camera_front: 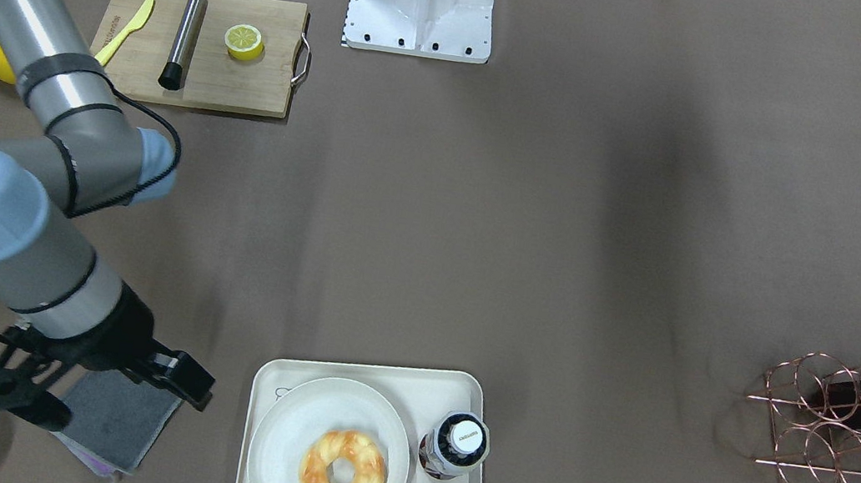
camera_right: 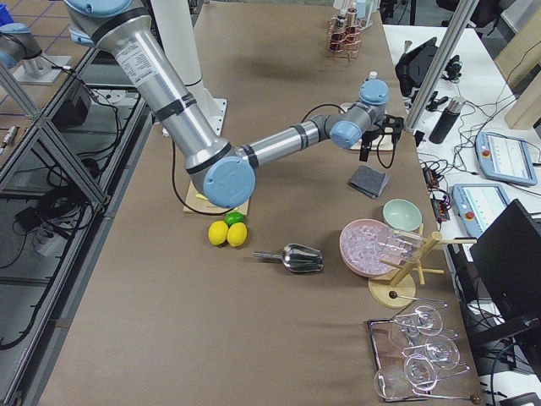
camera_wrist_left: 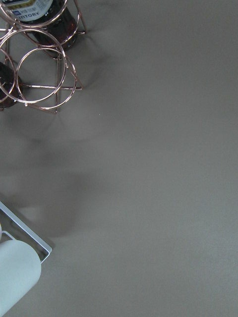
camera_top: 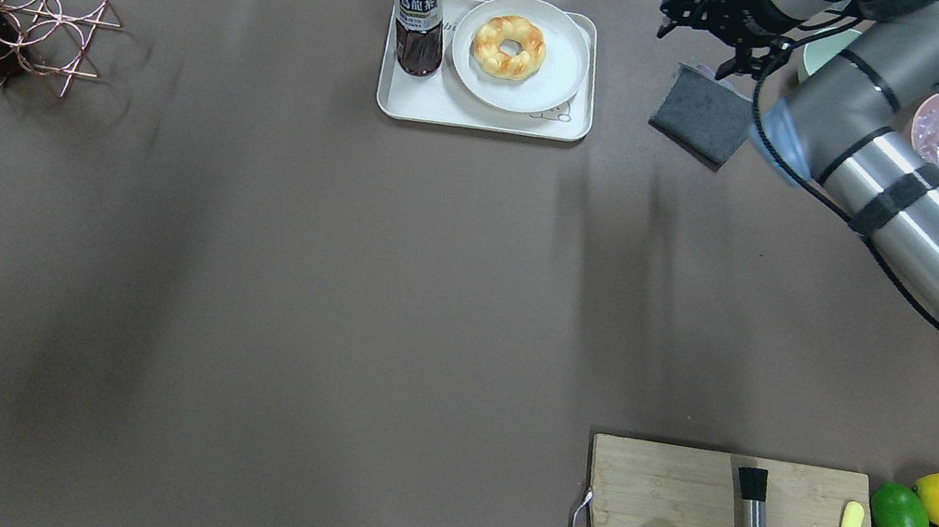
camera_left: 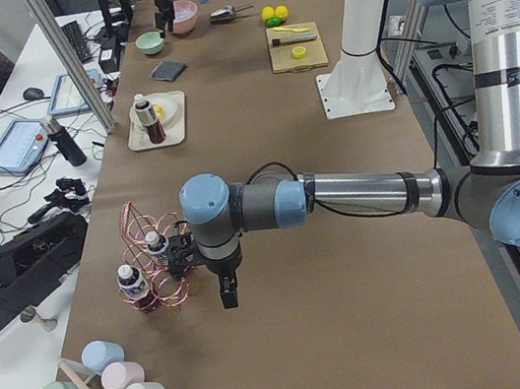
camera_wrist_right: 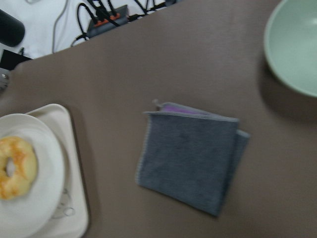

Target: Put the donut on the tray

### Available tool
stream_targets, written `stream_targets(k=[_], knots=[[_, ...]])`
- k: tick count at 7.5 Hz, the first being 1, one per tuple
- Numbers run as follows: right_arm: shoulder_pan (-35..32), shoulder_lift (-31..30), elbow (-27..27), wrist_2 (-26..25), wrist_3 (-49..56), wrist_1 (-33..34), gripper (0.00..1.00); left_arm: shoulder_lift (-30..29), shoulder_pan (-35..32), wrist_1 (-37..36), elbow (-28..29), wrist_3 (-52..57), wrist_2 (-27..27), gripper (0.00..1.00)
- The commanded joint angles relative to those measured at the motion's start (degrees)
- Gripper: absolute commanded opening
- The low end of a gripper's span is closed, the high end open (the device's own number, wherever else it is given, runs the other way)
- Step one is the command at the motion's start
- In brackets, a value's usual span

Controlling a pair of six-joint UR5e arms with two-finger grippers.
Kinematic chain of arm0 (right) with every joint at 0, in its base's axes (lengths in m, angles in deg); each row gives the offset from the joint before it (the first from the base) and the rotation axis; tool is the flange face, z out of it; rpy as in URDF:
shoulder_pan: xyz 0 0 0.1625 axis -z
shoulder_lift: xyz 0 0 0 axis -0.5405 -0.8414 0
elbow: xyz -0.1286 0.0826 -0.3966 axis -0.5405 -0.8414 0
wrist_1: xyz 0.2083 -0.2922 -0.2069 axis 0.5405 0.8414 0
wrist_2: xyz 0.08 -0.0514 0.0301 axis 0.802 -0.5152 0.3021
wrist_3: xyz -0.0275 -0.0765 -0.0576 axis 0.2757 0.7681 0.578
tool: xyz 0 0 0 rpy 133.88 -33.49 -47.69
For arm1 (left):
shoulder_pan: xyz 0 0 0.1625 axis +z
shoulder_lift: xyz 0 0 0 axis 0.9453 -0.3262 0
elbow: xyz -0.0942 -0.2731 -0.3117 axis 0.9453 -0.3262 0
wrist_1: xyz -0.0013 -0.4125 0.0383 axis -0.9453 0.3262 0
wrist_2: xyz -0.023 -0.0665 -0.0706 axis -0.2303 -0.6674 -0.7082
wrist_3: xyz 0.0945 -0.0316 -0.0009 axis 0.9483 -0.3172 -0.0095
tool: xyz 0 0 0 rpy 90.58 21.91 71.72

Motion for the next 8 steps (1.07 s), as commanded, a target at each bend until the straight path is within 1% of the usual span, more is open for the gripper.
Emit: stream_targets(k=[1,2,3,4,5,6,7,8], knots=[[-5.75,-16.21,18.03,1.75,17.65,14.54,1.00,0.16,0.00,0.18,0.38,0.05,0.06,0.98],[-6.73,-19.99,23.38,0.97,24.07,21.82,1.00,0.25,0.00,0.18,0.46,0.14,0.06,0.98],[-8.83,-22.03,26.22,0.35,31.88,28.51,1.00,0.51,0.00,0.44,0.73,0.31,0.06,0.98],[-11.81,-25.27,26.77,-1.65,43.01,31.53,1.00,0.69,-0.09,0.44,0.73,0.40,-0.02,0.98],[-16.10,-29.04,24.43,-2.28,57.22,31.82,1.00,0.69,-0.09,0.36,0.73,0.31,-0.02,0.98],[-21.54,-29.95,20.58,-1.77,66.76,31.83,1.00,0.60,-0.09,0.27,0.64,0.23,-0.02,0.98],[-24.03,-30.74,17.49,-2.11,71.90,31.74,1.00,0.52,-0.09,0.27,0.55,0.22,-0.02,0.98],[-26.14,-31.44,15.64,-1.77,76.21,31.74,1.00,0.26,-0.09,0.35,0.55,0.22,-0.11,0.98]])
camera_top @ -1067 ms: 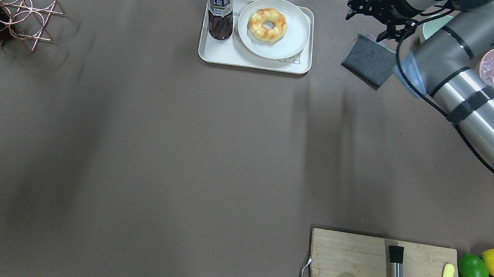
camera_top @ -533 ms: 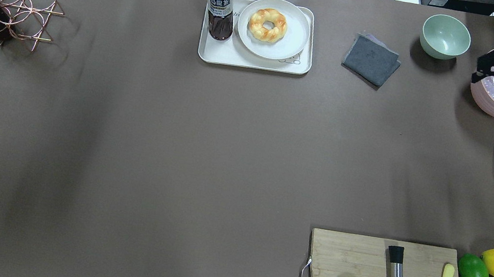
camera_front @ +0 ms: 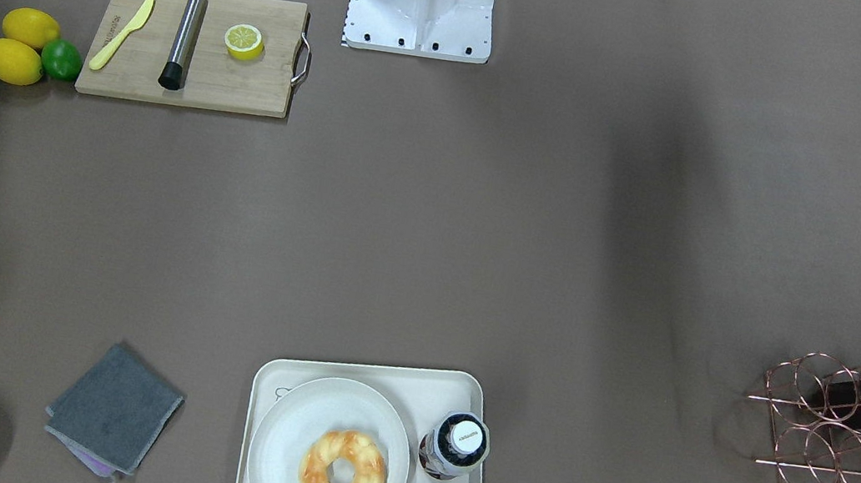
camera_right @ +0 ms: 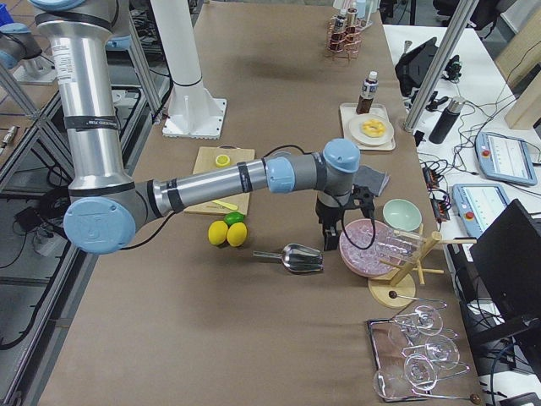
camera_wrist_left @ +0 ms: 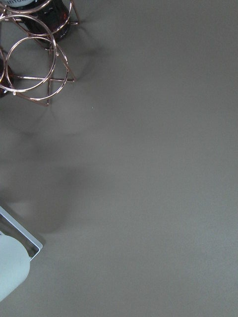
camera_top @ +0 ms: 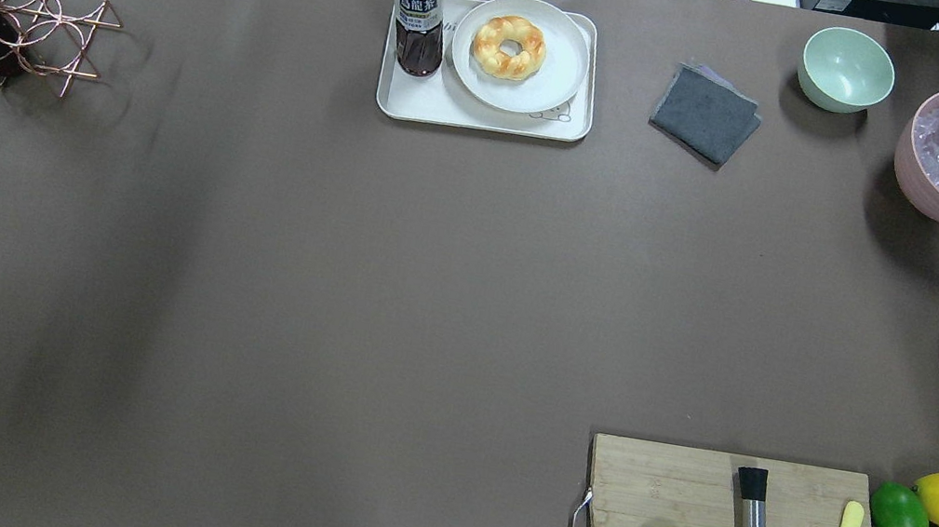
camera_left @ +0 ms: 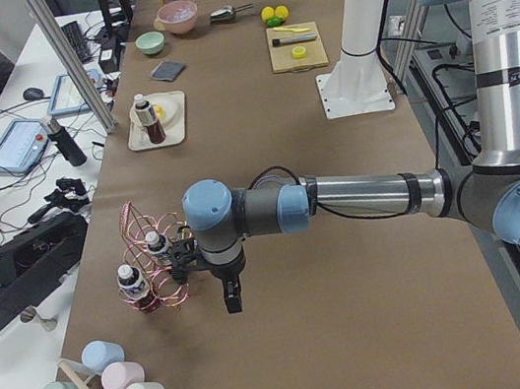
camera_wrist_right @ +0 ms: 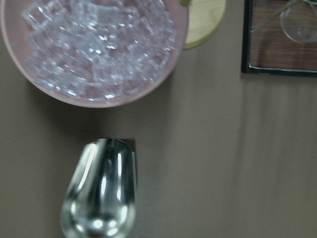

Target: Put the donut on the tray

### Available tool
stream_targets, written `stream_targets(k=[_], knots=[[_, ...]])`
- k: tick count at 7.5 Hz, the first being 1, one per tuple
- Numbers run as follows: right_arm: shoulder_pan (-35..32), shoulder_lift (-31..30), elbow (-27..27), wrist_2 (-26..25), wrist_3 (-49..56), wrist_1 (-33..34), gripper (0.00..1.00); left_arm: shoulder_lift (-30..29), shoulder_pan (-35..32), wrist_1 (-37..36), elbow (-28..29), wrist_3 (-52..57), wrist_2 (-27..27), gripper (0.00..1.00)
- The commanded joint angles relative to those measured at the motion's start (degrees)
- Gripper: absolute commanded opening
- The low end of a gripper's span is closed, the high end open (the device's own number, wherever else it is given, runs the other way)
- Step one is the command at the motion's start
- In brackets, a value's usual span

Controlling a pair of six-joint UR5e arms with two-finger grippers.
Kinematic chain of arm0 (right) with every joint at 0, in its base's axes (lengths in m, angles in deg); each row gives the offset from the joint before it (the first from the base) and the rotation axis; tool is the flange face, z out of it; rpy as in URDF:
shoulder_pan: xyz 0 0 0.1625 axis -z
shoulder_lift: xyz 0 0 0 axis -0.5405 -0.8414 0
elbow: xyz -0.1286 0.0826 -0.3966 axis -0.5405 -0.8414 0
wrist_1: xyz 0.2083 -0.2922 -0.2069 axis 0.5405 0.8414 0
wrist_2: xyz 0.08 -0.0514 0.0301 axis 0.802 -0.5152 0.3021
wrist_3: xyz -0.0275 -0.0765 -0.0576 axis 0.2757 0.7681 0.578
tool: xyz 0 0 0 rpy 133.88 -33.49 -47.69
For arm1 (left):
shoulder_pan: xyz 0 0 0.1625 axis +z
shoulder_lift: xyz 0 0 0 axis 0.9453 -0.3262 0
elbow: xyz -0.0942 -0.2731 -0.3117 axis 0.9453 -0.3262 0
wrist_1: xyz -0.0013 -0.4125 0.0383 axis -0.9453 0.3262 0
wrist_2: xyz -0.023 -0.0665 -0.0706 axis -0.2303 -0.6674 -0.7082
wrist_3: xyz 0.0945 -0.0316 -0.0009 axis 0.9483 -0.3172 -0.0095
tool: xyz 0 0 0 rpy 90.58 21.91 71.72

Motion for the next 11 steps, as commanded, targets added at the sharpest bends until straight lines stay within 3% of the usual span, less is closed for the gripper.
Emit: stream_targets(k=[1,11], knots=[[-6.41,-2.79,-4.46,0.51,11.73,0.03,1.00,-0.30,0.00,0.23,0.02,0.06,-0.08,0.98],[-7.39,-4.91,-6.66,1.92,11.66,-0.32,1.00,0.05,-0.18,0.14,-1.12,0.24,-0.08,0.98]])
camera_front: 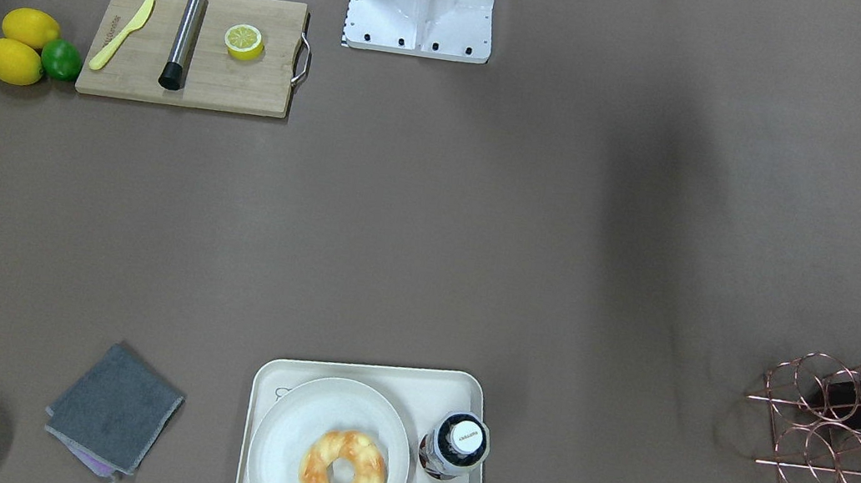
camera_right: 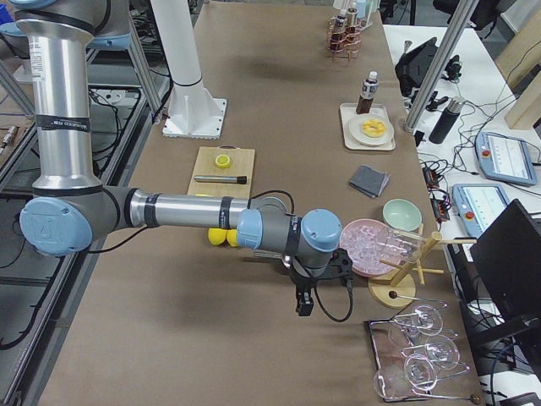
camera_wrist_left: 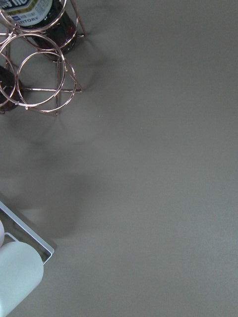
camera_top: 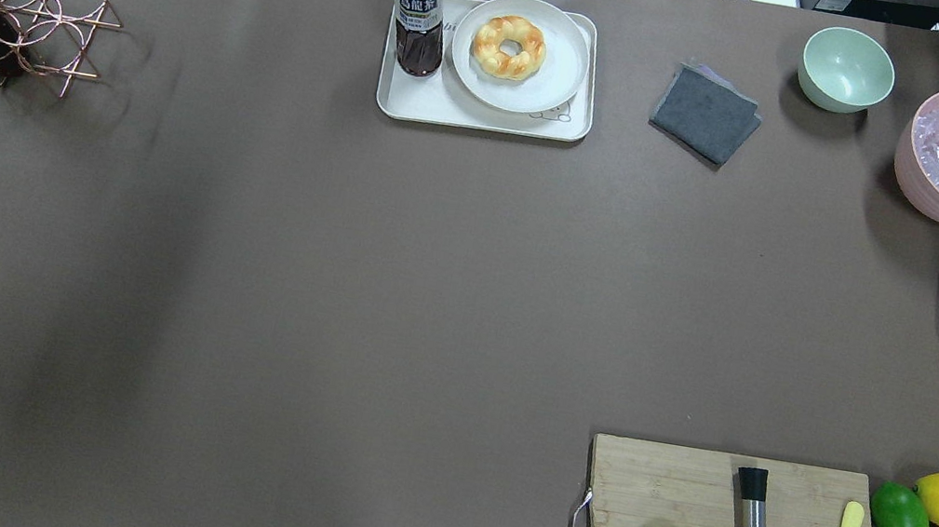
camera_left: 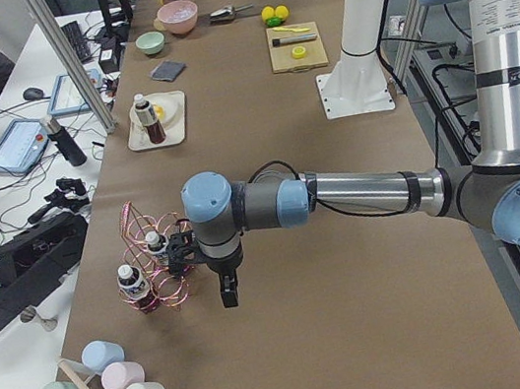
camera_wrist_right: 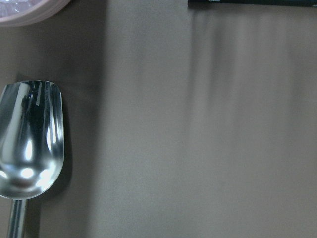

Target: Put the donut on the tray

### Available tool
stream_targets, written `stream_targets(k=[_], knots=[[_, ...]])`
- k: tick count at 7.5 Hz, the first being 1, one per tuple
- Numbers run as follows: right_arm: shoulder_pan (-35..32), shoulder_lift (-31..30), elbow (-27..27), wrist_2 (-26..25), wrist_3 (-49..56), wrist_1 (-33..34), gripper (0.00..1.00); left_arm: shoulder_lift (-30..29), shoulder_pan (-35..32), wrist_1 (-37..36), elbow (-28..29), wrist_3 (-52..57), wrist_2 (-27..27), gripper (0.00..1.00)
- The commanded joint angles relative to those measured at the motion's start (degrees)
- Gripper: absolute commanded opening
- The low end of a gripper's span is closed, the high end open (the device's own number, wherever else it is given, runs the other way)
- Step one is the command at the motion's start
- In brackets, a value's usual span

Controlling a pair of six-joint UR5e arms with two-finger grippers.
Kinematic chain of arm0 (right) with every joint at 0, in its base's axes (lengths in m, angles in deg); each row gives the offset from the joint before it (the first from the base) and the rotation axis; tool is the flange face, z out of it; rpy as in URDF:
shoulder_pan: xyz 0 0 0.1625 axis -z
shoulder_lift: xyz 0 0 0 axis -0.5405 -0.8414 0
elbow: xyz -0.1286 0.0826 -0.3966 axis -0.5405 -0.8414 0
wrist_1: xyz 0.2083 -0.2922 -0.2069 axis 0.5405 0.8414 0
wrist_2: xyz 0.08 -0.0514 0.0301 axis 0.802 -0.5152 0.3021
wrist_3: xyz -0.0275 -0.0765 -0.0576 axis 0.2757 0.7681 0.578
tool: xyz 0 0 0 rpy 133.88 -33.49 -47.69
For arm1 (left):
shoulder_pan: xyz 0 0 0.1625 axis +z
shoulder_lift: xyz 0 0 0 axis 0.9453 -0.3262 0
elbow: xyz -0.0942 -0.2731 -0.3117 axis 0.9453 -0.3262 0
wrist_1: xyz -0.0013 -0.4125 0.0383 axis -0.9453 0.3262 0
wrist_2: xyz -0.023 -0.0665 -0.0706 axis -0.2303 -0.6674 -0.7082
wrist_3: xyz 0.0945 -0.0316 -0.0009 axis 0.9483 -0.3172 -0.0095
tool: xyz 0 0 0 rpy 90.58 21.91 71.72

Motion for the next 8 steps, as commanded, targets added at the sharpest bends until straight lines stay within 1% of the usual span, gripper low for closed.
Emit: stream_targets(k=[1,8], knots=[[0.00,0.08,0.05,0.15,-0.14,0.02,1.00,0.27,-0.08,-0.08,0.13,0.01,0.09,0.98],[0.00,0.00,0.58,0.77,-0.14,-0.07,1.00,0.45,-0.69,-0.08,0.39,0.01,0.53,0.98]])
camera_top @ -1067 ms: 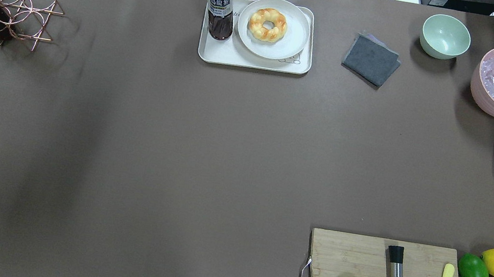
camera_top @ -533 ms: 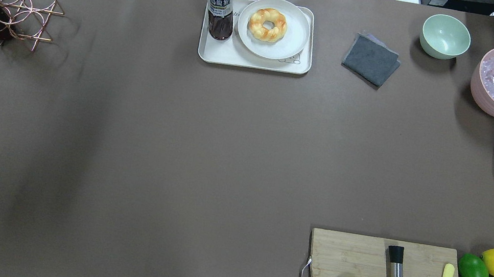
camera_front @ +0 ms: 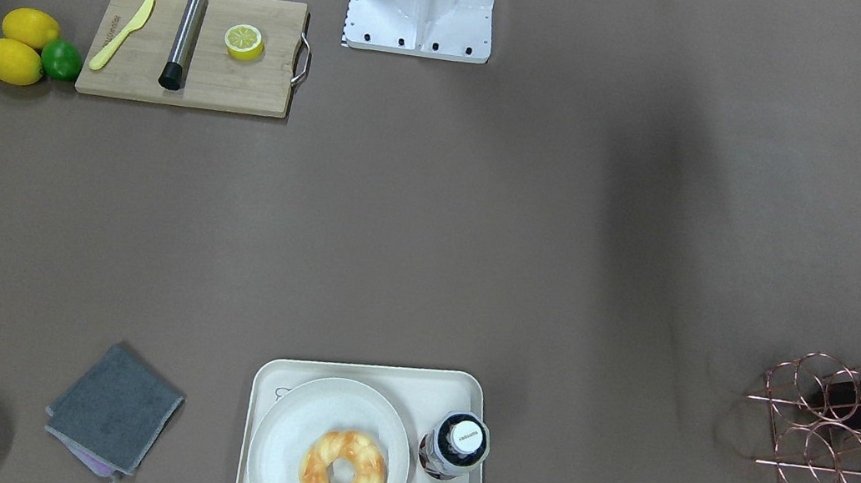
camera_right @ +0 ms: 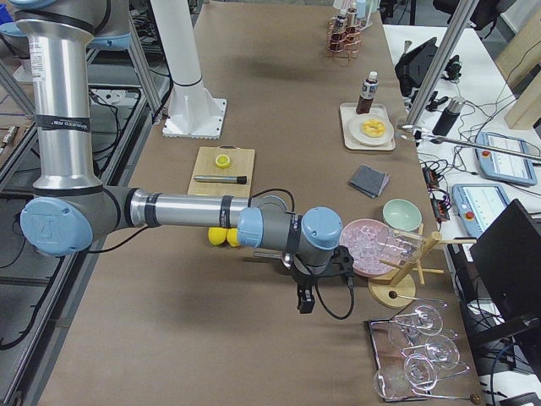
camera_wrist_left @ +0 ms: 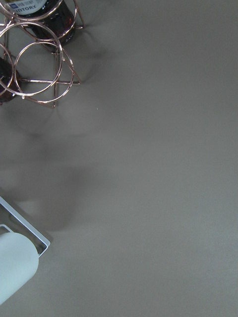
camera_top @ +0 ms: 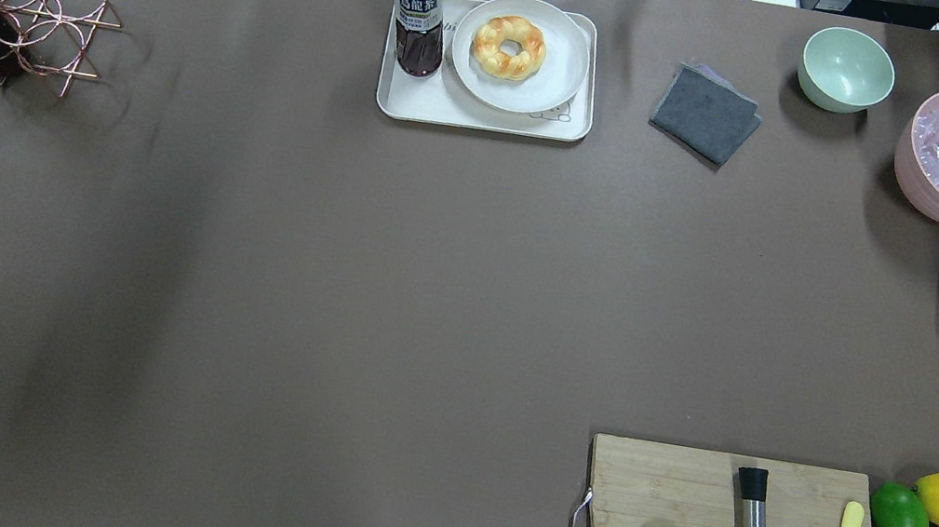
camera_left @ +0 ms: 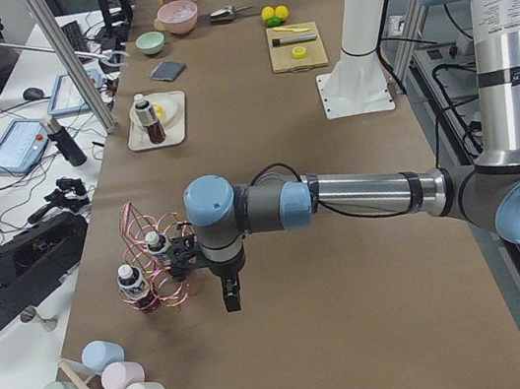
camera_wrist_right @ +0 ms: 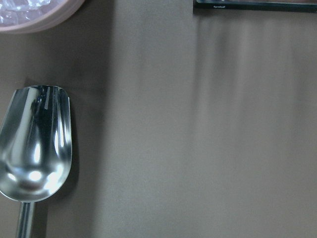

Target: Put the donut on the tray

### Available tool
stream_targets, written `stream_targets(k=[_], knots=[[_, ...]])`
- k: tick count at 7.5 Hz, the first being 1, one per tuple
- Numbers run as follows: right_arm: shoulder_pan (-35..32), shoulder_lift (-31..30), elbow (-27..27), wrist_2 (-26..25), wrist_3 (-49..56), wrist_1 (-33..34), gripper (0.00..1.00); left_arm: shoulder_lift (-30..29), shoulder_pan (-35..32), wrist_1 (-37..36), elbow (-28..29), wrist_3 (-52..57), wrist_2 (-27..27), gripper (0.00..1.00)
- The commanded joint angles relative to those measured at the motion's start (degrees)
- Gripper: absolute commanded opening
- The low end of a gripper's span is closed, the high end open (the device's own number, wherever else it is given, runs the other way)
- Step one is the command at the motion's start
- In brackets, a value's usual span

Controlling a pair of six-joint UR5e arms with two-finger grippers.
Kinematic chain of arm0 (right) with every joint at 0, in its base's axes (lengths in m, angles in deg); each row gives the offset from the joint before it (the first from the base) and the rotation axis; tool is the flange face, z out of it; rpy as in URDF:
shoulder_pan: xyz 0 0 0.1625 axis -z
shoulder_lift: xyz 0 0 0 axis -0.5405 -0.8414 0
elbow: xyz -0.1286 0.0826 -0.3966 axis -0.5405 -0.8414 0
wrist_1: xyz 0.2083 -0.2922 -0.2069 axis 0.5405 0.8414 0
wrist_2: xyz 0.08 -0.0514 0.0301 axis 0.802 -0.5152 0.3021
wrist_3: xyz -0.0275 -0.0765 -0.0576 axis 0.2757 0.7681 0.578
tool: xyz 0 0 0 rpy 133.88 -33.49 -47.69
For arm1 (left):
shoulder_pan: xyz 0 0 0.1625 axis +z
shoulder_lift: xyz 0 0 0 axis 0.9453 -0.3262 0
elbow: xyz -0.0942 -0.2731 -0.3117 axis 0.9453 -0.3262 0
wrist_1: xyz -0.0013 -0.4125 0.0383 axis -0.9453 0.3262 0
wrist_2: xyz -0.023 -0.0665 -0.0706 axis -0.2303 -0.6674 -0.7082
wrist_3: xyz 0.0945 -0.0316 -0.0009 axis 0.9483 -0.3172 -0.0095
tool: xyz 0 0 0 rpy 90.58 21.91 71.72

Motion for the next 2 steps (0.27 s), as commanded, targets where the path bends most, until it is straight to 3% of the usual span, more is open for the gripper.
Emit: stream_targets(k=[1,2], knots=[[0.00,-0.14,0.02,0.31,0.17,0.00,1.00,0.09,-0.19,0.00,0.05,0.00,0.17,0.98],[0.00,-0.40,0.10,0.49,0.34,0.00,1.00,0.09,-0.28,0.00,0.05,0.00,0.17,0.98]])
